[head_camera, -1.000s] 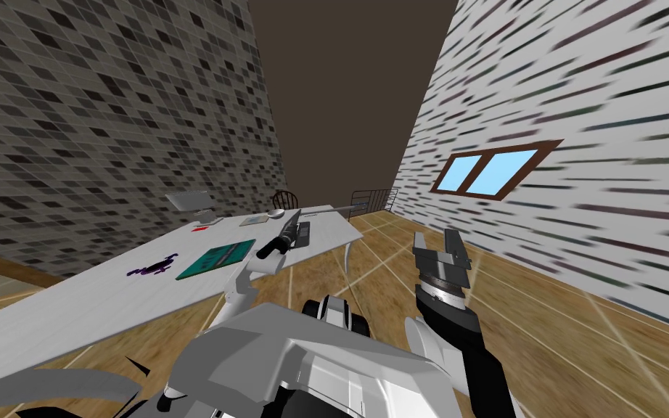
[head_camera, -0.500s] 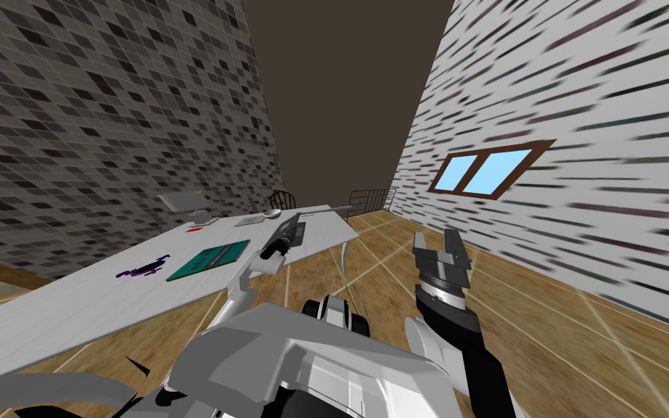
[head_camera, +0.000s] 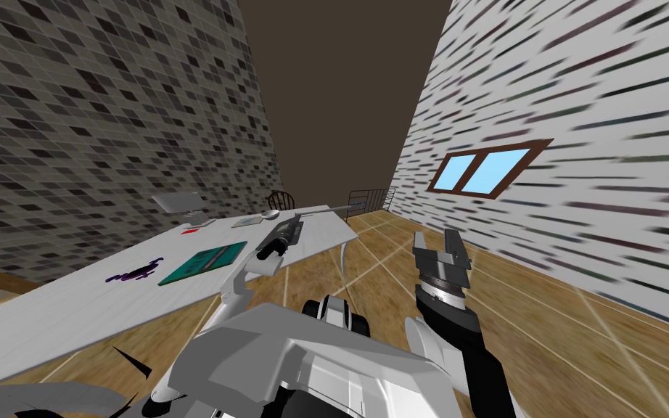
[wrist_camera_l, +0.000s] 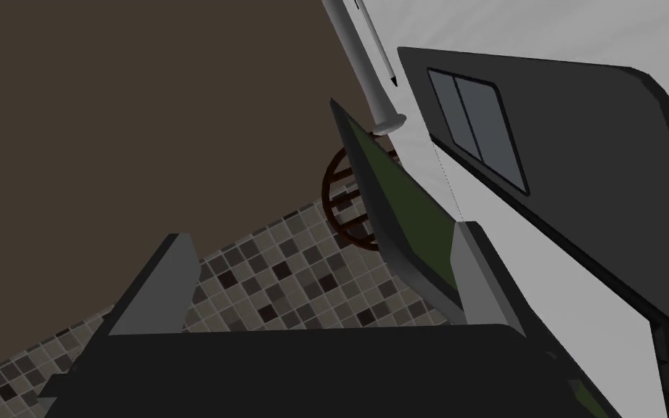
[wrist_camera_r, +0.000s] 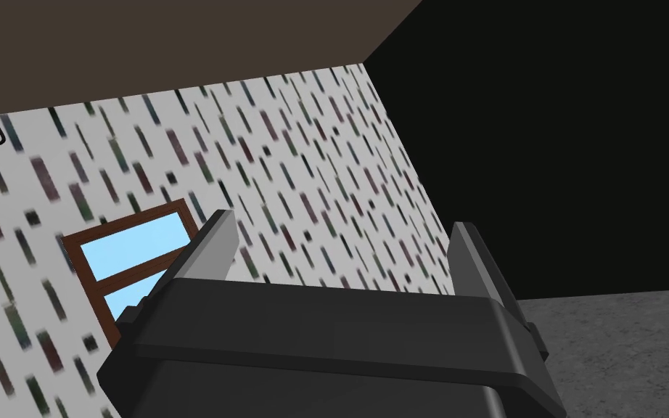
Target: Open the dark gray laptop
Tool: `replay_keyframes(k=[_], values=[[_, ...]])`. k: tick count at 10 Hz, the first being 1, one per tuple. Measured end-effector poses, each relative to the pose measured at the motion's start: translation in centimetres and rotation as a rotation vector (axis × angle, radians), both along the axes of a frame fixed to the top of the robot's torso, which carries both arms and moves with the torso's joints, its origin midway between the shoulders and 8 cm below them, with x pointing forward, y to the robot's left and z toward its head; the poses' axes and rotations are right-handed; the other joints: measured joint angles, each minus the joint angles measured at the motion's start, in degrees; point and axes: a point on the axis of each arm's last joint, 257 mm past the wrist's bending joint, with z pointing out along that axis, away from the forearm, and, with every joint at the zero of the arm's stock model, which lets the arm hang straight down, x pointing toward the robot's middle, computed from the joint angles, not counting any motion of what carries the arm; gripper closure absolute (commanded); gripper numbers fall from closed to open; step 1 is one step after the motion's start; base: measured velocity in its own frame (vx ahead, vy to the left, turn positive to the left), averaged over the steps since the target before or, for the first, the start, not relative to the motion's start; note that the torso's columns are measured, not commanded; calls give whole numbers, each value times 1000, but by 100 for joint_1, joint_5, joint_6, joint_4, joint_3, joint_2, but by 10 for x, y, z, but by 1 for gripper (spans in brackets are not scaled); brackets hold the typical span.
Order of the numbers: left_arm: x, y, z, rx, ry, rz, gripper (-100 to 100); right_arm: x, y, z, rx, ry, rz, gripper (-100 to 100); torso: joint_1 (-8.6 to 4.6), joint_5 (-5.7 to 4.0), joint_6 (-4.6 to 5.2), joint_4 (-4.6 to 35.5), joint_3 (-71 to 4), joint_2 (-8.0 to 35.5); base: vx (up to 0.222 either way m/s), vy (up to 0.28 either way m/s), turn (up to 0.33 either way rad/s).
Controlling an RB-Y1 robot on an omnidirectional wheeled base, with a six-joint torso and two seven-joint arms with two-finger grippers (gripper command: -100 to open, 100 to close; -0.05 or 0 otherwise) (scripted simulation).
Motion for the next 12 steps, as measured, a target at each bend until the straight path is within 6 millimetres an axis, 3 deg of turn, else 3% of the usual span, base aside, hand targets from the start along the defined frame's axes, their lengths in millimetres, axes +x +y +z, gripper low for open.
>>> replay_keyframes(k=[6, 7, 12], values=[[-22, -6, 32, -2, 0, 8, -100, 0, 0, 0, 0, 0, 0, 0, -7, -1, 1, 0, 2, 3, 31, 14, -13], [-23, -6, 33, -3, 2, 8, 0, 0, 0, 0, 0, 0, 0, 0, -8, 0, 2, -2, 3, 4, 0, 0, 0], [-23, -6, 30, -6, 9, 10, 0, 0, 0, 0, 0, 0, 0, 0, -11, -3, 1, -1, 1, 1, 0, 0, 0]])
